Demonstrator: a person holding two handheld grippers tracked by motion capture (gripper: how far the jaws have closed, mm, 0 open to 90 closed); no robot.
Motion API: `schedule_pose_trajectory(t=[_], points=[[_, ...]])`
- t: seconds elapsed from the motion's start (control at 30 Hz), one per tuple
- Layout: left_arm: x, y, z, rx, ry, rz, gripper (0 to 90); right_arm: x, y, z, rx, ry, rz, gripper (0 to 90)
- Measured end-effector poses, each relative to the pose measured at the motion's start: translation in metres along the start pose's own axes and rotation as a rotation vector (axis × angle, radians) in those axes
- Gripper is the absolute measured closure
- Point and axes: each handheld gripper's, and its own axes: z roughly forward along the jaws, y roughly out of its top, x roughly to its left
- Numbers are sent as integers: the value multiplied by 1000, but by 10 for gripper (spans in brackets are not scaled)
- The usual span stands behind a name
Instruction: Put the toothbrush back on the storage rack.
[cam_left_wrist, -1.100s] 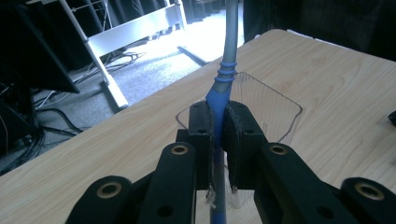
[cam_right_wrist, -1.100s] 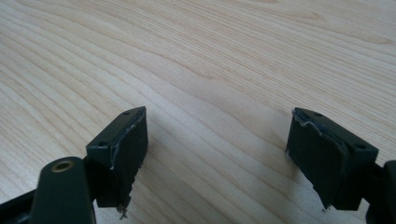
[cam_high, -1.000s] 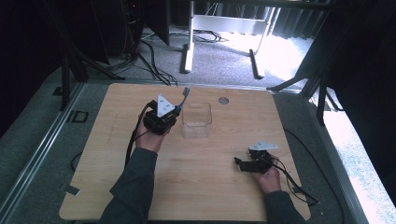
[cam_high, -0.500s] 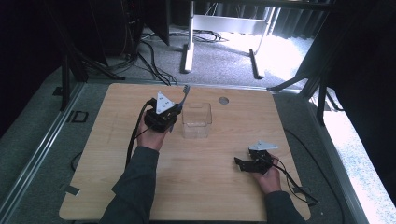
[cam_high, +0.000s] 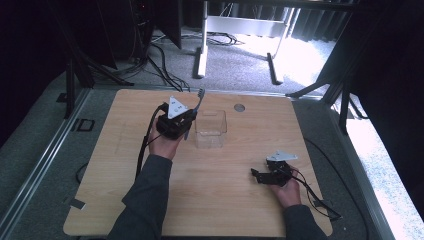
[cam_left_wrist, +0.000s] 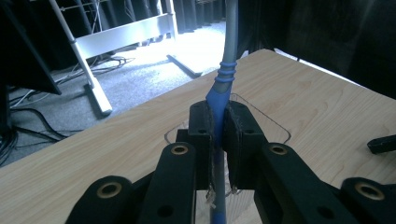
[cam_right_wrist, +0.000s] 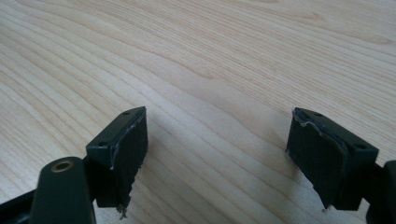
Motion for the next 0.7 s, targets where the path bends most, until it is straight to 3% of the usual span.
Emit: schedule_pose_trajectory(t=[0.7], points=[[1,4,8,-30,-37,-25,817,0,0,0,0,0,-1,203]])
